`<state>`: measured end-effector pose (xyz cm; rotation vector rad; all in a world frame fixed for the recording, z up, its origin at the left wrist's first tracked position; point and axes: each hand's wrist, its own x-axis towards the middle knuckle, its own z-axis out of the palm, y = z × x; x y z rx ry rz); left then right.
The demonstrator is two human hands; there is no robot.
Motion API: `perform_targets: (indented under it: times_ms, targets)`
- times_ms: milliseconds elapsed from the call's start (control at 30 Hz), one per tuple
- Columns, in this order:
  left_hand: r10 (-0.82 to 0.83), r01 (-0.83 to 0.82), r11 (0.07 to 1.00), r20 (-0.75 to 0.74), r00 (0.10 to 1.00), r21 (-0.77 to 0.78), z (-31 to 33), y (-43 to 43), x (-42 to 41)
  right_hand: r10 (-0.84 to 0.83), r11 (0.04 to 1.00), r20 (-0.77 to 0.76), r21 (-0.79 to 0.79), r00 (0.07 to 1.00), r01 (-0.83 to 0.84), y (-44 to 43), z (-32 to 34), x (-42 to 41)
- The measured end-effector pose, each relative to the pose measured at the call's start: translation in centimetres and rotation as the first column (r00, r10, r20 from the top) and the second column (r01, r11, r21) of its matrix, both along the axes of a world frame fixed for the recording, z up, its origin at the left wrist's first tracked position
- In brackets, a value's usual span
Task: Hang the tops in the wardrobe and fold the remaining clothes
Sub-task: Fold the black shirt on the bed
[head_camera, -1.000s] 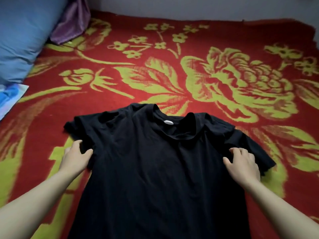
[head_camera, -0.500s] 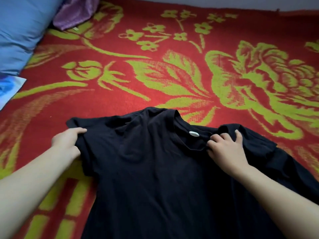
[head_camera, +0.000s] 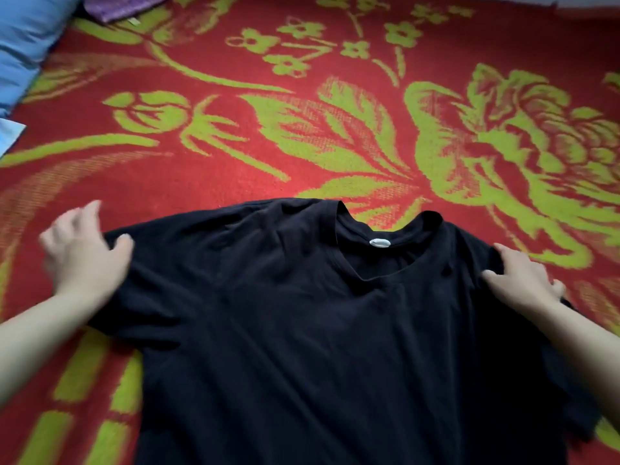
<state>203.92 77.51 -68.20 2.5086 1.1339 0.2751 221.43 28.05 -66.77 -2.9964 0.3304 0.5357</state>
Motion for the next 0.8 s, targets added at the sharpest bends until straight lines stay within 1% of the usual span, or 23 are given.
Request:
perform_targets:
  times_ms: [33, 67, 100, 200, 233, 300, 367, 400, 467, 533, 600, 667, 700, 733, 767, 800]
  targets:
    - [-0.093, 0.095, 0.995, -0.042, 0.995, 0.043, 0.7, -1.5, 1.3, 0.001, 0.999, -0.004, -0.040, 1.000, -0.002, 0.0, -0.1, -0.1]
    - [-0.181, 0.181, 0.983, -0.087, 0.980, -0.003, 1.0, -3.3, 2.8, -0.003, 0.998, 0.000, -0.065, 1.000, 0.003, -0.6, -0.1, 0.0]
    - [-0.249, 0.243, 0.968, -0.123, 0.961, -0.063, 0.6, -4.5, 4.3, -0.010, 0.998, 0.019, -0.057, 1.000, 0.012, -1.3, -0.3, 0.5]
    - [-0.375, 0.314, 0.919, -0.288, 0.881, -0.238, 0.5, -7.8, 8.1, -0.023, 0.999, 0.114, 0.039, 0.993, 0.019, -2.5, 0.7, 0.8]
    - [-0.381, 0.312, 0.918, -0.328, 0.865, -0.243, 0.4, -8.3, 9.1, -0.054, 0.996, 0.179, 0.074, 0.982, 0.041, -3.1, 1.1, 1.1]
    - [-0.332, 0.288, 0.943, -0.409, 0.850, -0.166, 0.4, -8.7, 10.6, -0.192, 0.979, 0.255, 0.123, 0.948, 0.165, -4.1, 1.7, 1.4]
    - [-0.271, 0.269, 0.961, -0.454, 0.849, -0.069, 0.5, -8.4, 11.4, -0.289, 0.955, 0.243, 0.140, 0.926, 0.262, -4.5, 1.4, 1.6]
    - [-0.249, 0.258, 0.965, -0.442, 0.862, -0.043, 0.5, -8.4, 11.7, -0.305, 0.950, 0.202, 0.134, 0.931, 0.282, -4.7, 1.0, 1.6]
    - [-0.181, 0.197, 0.980, -0.315, 0.932, 0.018, 0.4, -7.9, 12.0, -0.299, 0.949, 0.128, 0.144, 0.946, 0.280, -4.9, 0.1, 1.3]
    - [-0.072, 0.084, 0.995, -0.188, 0.980, 0.056, 0.5, -7.4, 12.0, -0.257, 0.953, 0.099, 0.188, 0.961, 0.236, -5.5, -0.7, 0.4]
    - [0.018, -0.013, 0.999, -0.160, 0.987, 0.029, 0.4, -7.3, 11.4, -0.181, 0.949, 0.077, 0.274, 0.980, 0.154, -6.4, -1.2, -1.1]
    - [0.048, -0.050, 0.999, -0.169, 0.984, -0.005, 0.0, -8.5, 10.6, -0.160, 0.899, 0.054, 0.419, 0.986, 0.123, -7.4, -1.4, -2.4]
    - [0.017, -0.017, 1.000, -0.152, 0.988, 0.003, -0.1, -9.5, 10.2, -0.183, 0.863, 0.056, 0.487, 0.981, 0.133, -7.9, -1.3, -2.7]
    - [-0.062, 0.068, 0.997, -0.127, 0.990, 0.039, -0.1, -10.8, 9.6, -0.220, 0.830, 0.077, 0.538, 0.972, 0.146, -8.3, -1.1, -2.9]
    - [-0.191, 0.202, 0.975, -0.107, 0.976, 0.095, 0.0, -12.3, 9.0, -0.265, 0.814, 0.115, 0.559, 0.957, 0.158, -8.7, -0.9, -3.0]
    - [-0.345, 0.357, 0.924, -0.100, 0.933, 0.140, 0.0, -13.9, 8.0, -0.316, 0.819, 0.168, 0.545, 0.934, 0.180, -9.4, -0.9, -3.4]
